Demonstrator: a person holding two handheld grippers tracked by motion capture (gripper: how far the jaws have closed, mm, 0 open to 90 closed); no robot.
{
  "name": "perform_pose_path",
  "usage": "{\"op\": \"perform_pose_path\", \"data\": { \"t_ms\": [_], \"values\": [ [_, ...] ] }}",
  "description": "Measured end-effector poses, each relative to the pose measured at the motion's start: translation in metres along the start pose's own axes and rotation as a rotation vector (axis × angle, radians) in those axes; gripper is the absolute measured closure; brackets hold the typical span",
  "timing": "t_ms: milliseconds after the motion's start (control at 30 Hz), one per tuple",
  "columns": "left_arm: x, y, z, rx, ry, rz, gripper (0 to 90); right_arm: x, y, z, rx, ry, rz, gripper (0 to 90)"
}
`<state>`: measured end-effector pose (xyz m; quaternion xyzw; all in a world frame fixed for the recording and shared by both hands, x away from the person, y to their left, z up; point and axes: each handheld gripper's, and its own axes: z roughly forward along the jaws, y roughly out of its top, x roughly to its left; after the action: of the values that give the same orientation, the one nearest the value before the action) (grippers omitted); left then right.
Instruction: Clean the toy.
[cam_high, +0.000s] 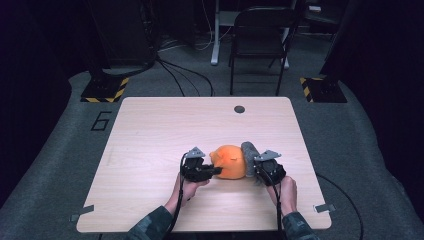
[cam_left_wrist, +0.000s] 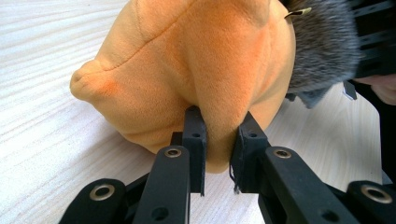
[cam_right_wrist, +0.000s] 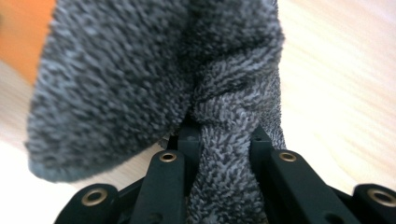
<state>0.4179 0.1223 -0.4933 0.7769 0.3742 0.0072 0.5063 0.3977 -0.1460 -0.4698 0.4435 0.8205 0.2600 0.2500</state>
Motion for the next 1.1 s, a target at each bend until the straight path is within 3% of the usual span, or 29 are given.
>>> {"op": "perform_pose_path", "data": {
  "t_ms": [67, 200, 333, 467, 500, 567, 633, 667, 733, 767, 800, 1000, 1100],
  "values": [
    [0.000, 0.000, 0.000, 0.000, 0.002, -0.004, 77.8, -0.005, -0.005, 0.007, 0.039, -0.005, 0.031, 74.7],
    [0.001, 0.000, -0.001, 0.002, 0.000, -0.005, 77.8, -0.014, -0.012, 0.023, 0.080, -0.004, 0.047, 74.7],
    [0.001, 0.000, -0.001, 0.001, 0.001, -0.001, 77.7, -0.019, -0.012, 0.019, 0.090, -0.016, 0.065, 74.7],
    [0.002, 0.000, -0.002, -0.003, 0.006, -0.006, 77.7, -0.024, 0.000, -0.015, 0.000, -0.015, 0.099, 74.8],
    [0.002, 0.000, -0.002, -0.002, 0.005, -0.006, 77.6, -0.023, 0.004, -0.025, -0.049, -0.013, 0.098, 74.8],
    [0.002, 0.000, -0.002, -0.002, 0.005, -0.004, 77.6, -0.017, 0.014, -0.047, -0.139, 0.002, 0.074, 74.9],
    [0.002, -0.001, -0.002, -0.001, 0.007, -0.001, 77.5, -0.002, 0.024, -0.060, -0.196, 0.023, 0.034, 75.0],
    [0.003, -0.001, -0.002, 0.000, 0.007, 0.005, 77.6, 0.006, 0.027, -0.060, -0.205, 0.029, -0.006, 75.0],
    [0.002, -0.001, -0.002, 0.004, 0.012, 0.002, 77.5, 0.023, 0.031, -0.050, -0.167, 0.036, -0.046, 75.1],
    [0.002, -0.001, -0.002, 0.004, 0.012, 0.002, 77.2, 0.023, 0.031, -0.050, -0.167, 0.036, -0.046, 75.1],
    [0.002, -0.002, -0.002, 0.008, 0.012, 0.000, 77.2, 0.031, 0.028, -0.031, -0.118, 0.027, -0.063, 75.5],
    [0.002, -0.003, -0.001, 0.001, 0.013, 0.020, 75.2, 0.027, 0.025, -0.022, -0.113, 0.045, -0.041, 75.9],
    [0.002, -0.003, -0.001, 0.004, 0.023, 0.037, 69.6, 0.027, 0.025, -0.020, -0.112, 0.045, -0.045, 76.1]
  ]
}}
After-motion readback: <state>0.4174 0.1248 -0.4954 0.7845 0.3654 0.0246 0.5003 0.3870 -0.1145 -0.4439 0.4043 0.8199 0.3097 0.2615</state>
